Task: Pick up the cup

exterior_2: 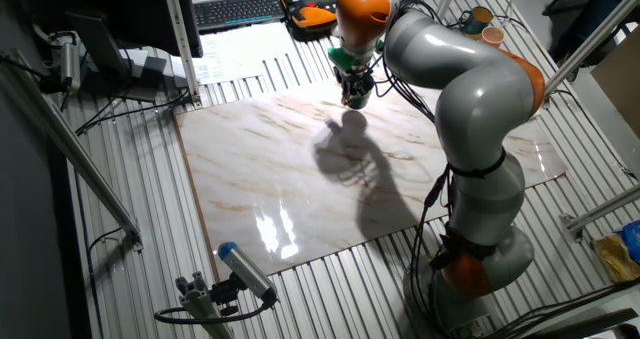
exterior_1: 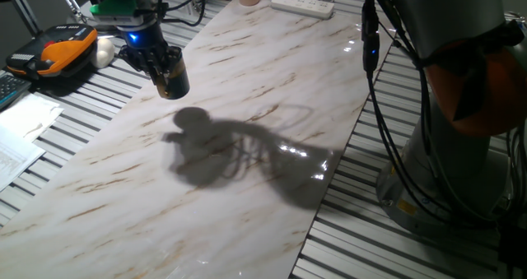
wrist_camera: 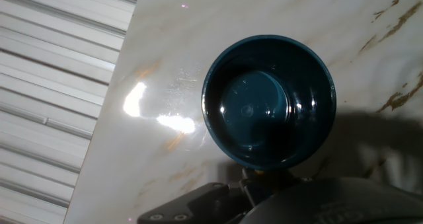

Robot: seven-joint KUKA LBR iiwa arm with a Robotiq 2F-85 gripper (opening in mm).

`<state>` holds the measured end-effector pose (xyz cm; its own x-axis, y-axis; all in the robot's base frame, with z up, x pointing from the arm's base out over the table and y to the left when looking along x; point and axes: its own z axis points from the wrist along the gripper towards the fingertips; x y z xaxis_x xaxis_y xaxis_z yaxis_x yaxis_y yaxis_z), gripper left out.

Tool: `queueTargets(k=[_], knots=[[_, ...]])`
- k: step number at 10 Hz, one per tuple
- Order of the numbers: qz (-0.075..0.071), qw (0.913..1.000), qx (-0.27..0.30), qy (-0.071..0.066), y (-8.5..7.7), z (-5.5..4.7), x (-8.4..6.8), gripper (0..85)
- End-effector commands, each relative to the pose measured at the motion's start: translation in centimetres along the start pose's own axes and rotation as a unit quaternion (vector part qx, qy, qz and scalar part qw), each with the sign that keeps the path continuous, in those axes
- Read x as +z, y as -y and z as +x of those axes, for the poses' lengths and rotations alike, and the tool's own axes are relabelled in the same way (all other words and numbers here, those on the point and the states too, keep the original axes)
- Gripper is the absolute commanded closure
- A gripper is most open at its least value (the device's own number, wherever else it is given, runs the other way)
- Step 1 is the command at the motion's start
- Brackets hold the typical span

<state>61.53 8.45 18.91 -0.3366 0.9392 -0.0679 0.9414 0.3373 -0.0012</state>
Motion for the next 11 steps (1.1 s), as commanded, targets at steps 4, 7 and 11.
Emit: queueTargets(k=[4, 7, 11], knots=[[0.005, 1.0000, 0.001, 0.004, 0.05, -0.04, -0.06, 85.0], [0.007, 1.0000, -0.001, 0.006, 0.05, -0.06, -0.08, 85.0], [0.008, 0.9999, -0.001, 0.008, 0.07, -0.06, -0.13, 85.0]])
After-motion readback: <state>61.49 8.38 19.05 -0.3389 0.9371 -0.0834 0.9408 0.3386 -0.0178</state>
